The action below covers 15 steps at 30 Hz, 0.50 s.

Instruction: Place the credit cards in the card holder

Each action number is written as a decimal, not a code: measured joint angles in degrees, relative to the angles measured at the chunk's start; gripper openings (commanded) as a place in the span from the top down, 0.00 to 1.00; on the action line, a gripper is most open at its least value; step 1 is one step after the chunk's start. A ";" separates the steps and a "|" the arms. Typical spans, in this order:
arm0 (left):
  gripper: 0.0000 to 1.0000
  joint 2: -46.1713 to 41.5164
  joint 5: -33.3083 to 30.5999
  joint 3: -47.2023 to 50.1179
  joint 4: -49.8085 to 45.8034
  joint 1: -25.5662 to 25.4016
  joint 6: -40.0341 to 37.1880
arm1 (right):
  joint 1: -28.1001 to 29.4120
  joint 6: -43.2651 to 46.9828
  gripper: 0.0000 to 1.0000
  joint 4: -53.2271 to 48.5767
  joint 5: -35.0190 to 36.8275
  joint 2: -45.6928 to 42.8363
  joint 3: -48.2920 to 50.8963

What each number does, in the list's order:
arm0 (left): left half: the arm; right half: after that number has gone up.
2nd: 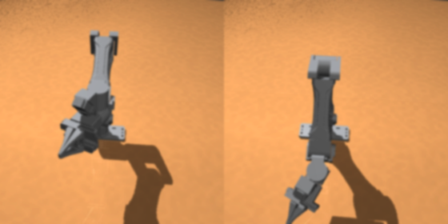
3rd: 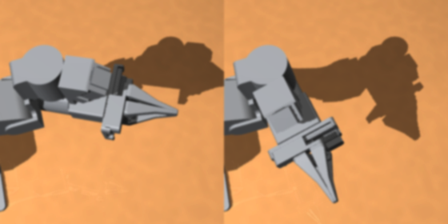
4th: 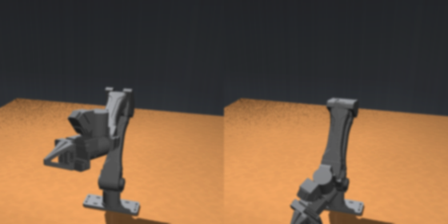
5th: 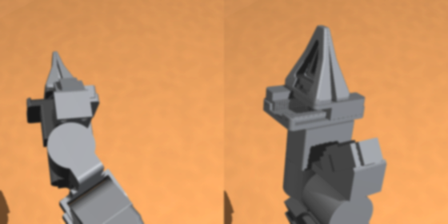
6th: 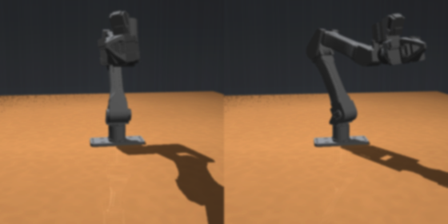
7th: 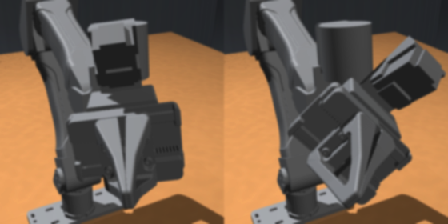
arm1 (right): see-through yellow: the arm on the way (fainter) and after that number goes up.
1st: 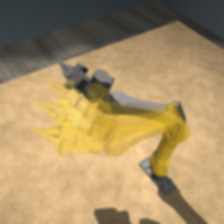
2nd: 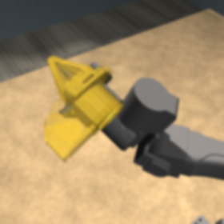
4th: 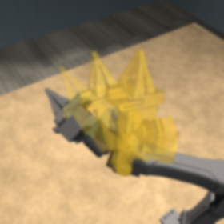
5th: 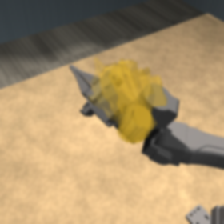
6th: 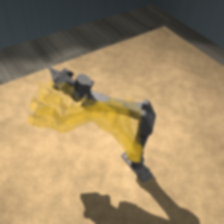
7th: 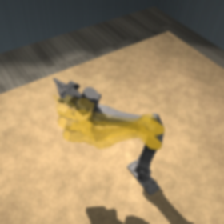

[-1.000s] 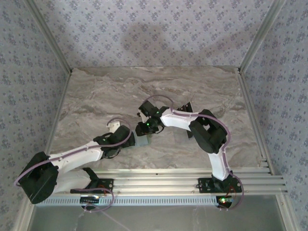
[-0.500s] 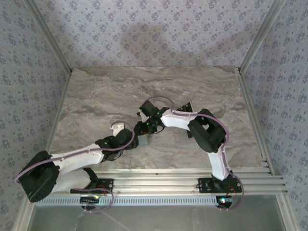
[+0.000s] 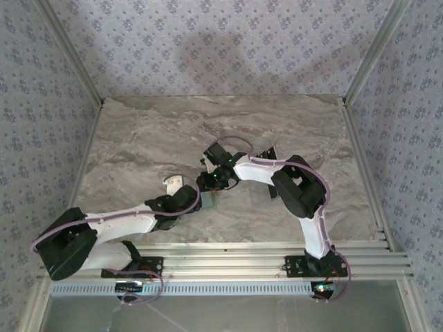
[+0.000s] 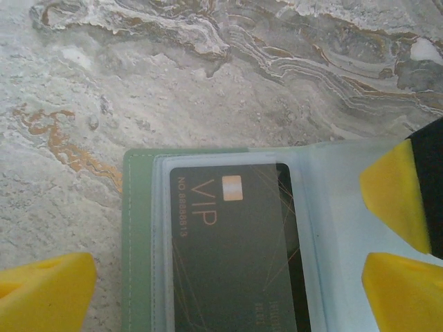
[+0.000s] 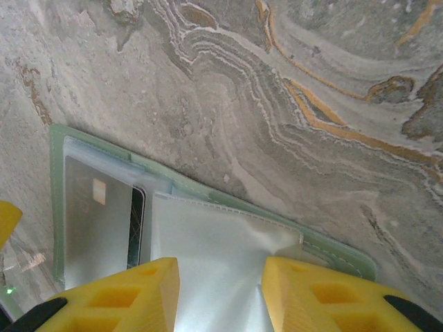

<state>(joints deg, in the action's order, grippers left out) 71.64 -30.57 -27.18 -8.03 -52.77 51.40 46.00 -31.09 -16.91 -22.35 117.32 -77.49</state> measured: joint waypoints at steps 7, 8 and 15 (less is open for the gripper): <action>0.02 -8.57 -1.27 3.23 -3.52 -3.50 0.85 | 1.09 -1.11 0.58 1.31 -0.92 0.00 0.00; 0.02 -9.99 -1.68 3.69 -4.00 -3.50 1.01 | 1.20 -1.22 0.58 1.31 -0.92 0.02 0.00; 0.02 -12.15 -1.79 5.35 -3.72 -3.50 0.96 | 1.95 -1.75 0.58 1.33 -0.90 0.02 0.00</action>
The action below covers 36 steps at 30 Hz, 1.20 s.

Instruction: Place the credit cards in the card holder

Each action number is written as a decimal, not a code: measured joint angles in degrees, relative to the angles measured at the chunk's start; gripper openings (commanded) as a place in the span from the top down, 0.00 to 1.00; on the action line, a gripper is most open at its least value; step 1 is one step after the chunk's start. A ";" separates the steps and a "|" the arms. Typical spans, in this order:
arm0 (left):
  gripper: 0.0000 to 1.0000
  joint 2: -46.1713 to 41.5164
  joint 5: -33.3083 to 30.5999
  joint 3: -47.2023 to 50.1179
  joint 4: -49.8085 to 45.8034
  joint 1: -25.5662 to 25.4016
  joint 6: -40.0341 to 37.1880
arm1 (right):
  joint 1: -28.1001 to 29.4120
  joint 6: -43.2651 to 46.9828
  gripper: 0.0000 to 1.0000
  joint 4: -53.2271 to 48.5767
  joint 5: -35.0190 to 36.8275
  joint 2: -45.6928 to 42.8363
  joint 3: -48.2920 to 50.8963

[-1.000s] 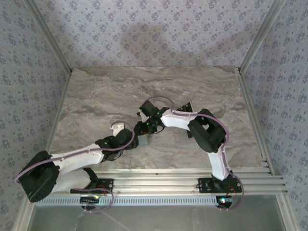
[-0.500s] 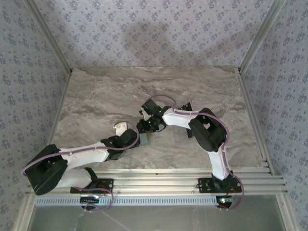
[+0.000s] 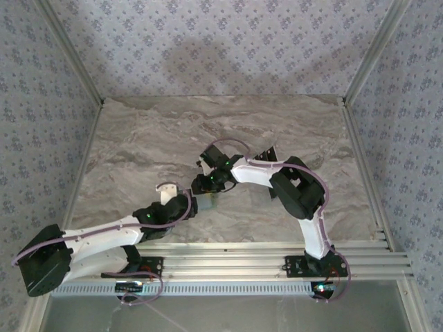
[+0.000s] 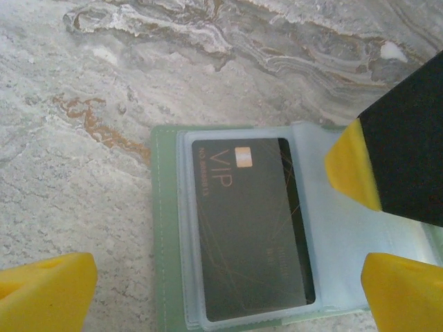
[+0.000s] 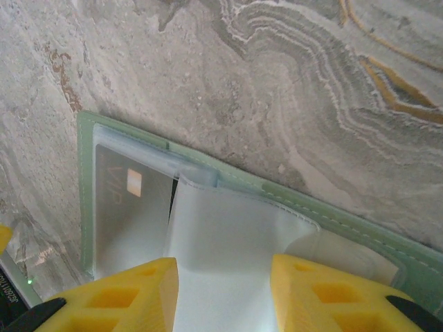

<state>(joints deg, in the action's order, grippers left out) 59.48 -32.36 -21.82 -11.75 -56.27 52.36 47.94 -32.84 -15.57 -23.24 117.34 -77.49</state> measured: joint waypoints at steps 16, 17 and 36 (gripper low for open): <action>0.02 9.25 2.25 0.15 5.33 0.00 -2.38 | 0.63 -0.66 0.58 0.02 -0.02 0.09 0.00; 0.02 9.86 2.05 -0.07 5.27 0.00 -2.25 | 0.63 -0.63 0.58 0.02 -0.02 0.09 0.00; 0.05 12.22 -0.31 -0.46 3.50 0.00 2.19 | 0.31 -2.97 0.57 0.50 1.51 -6.54 5.07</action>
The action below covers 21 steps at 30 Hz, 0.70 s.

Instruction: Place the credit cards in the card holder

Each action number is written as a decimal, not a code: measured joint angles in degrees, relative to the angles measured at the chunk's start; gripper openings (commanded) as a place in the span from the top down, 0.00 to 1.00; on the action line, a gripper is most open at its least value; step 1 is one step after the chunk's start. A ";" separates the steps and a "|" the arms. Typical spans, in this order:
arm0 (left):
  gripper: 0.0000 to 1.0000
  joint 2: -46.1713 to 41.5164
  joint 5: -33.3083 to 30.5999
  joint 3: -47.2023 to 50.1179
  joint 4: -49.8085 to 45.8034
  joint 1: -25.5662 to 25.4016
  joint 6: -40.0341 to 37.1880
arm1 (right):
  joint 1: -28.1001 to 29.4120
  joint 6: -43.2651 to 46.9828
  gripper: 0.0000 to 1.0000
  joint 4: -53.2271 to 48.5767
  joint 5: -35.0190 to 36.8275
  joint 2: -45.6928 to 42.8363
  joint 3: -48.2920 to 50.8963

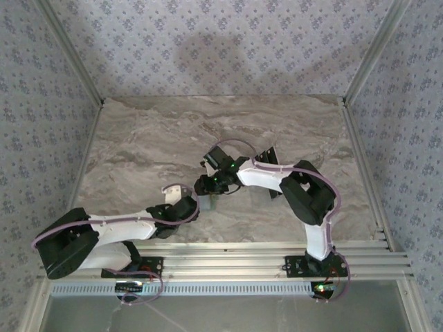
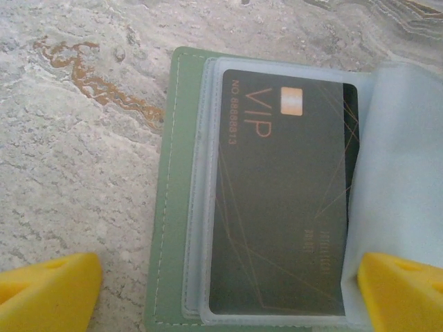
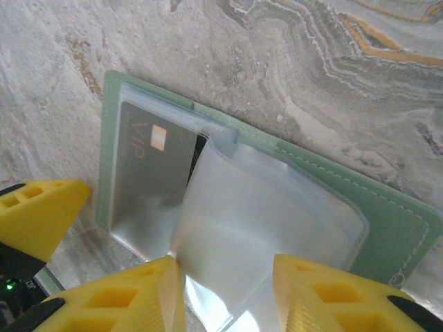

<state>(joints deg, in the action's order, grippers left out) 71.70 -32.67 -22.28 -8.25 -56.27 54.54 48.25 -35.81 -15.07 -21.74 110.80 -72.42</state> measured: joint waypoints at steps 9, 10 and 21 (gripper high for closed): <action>0.05 0.00 0.00 0.00 0.02 0.00 0.20 | 0.28 -2.36 0.57 1.88 0.98 -0.52 2.05; 0.05 0.00 0.00 0.00 0.02 0.00 0.20 | 0.33 -2.60 0.57 2.08 1.14 -0.61 2.45; 0.05 -0.02 -0.04 0.02 -0.13 0.00 0.20 | 2.54 -6.23 0.57 5.97 1.44 -2.34 7.45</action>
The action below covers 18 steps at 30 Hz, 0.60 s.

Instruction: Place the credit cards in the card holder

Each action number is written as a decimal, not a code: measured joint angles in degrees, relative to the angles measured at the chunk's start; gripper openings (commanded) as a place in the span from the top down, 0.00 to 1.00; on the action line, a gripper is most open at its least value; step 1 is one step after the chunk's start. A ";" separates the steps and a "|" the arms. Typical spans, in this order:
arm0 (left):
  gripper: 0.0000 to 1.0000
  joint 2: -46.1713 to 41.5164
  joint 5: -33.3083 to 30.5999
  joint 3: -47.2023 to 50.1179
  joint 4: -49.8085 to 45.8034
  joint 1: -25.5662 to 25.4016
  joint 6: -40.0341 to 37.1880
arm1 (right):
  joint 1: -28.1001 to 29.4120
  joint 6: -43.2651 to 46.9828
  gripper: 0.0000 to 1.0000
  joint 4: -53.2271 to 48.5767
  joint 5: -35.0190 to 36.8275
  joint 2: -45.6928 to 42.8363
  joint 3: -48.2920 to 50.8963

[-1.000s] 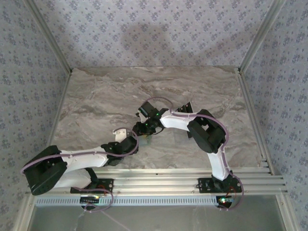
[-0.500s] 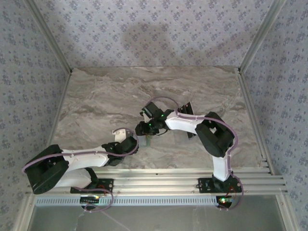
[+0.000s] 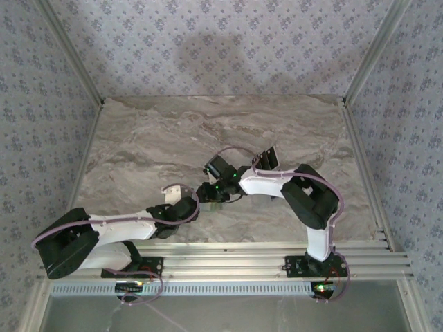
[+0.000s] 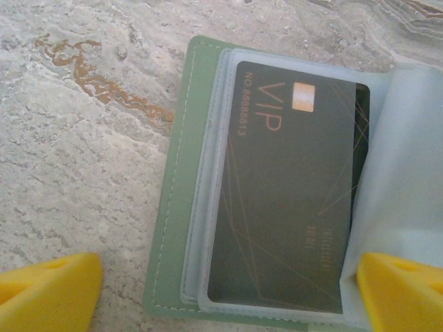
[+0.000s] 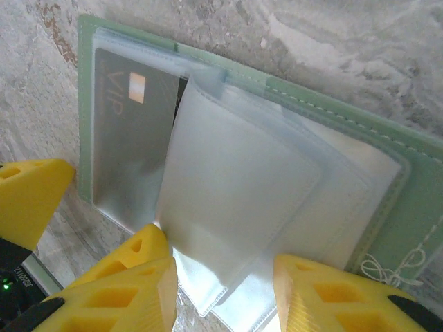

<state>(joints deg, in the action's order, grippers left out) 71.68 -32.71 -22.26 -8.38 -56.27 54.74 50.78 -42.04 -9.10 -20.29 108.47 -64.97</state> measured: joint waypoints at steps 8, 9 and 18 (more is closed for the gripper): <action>0.05 -0.33 -0.39 0.04 -0.39 0.00 0.39 | 0.07 -1.77 0.57 1.07 -0.13 0.07 0.28; 0.05 -0.44 -0.44 0.07 -0.55 0.00 0.42 | 0.11 -2.03 0.57 1.25 -0.17 0.11 0.28; 0.05 -0.98 -1.49 0.35 -0.85 0.02 0.46 | -0.28 -4.28 0.57 3.06 -2.12 0.94 0.31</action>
<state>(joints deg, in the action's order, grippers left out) 70.70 -34.20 -21.91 -9.23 -56.25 55.20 50.50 -46.33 -6.04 -22.41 109.40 -64.66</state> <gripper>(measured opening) 0.947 0.431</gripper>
